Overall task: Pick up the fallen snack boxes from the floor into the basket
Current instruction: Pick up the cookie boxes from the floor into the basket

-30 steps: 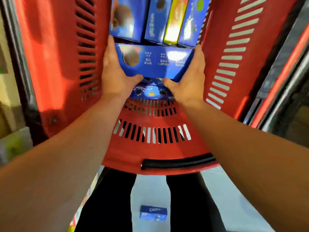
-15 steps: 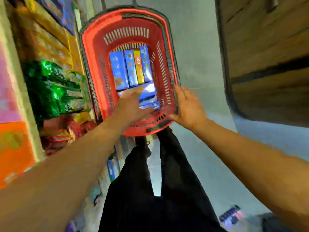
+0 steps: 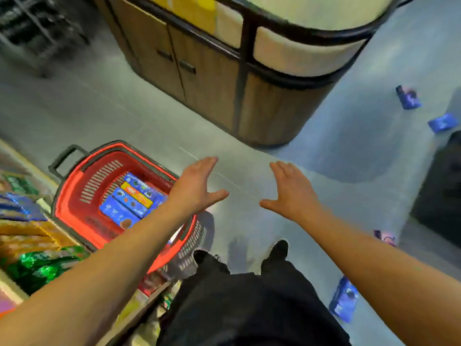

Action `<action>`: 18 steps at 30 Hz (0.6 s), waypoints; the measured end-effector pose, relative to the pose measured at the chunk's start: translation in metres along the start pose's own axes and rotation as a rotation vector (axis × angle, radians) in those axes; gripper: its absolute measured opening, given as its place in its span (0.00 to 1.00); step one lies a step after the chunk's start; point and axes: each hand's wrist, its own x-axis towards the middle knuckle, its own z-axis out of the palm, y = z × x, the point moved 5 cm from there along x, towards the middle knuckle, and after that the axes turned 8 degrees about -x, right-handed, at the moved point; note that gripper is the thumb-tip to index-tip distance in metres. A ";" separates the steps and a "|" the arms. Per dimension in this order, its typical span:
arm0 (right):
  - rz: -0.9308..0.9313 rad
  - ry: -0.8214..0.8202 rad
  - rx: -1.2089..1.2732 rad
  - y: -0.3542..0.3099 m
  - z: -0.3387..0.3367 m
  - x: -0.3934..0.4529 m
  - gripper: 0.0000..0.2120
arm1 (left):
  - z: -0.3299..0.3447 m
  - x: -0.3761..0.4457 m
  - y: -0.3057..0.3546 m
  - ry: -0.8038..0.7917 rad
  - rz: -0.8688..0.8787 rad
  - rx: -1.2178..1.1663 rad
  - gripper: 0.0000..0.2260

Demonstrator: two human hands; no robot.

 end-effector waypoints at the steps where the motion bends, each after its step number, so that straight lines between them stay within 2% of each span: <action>1: 0.049 0.015 0.020 0.020 -0.002 -0.012 0.51 | 0.009 0.010 0.022 -0.025 0.036 0.013 0.41; 3: 0.153 0.043 0.057 0.071 -0.004 -0.041 0.50 | 0.036 0.030 0.078 -0.055 0.130 0.048 0.41; 9: 0.318 0.133 0.096 0.201 -0.010 -0.103 0.49 | 0.109 0.073 0.215 -0.075 0.265 0.062 0.40; 14: 0.410 0.168 0.154 0.309 -0.013 -0.137 0.48 | 0.166 0.098 0.315 -0.082 0.328 0.059 0.38; 18: 0.510 0.177 0.222 0.383 -0.010 -0.159 0.49 | 0.212 0.123 0.376 -0.156 0.345 0.097 0.39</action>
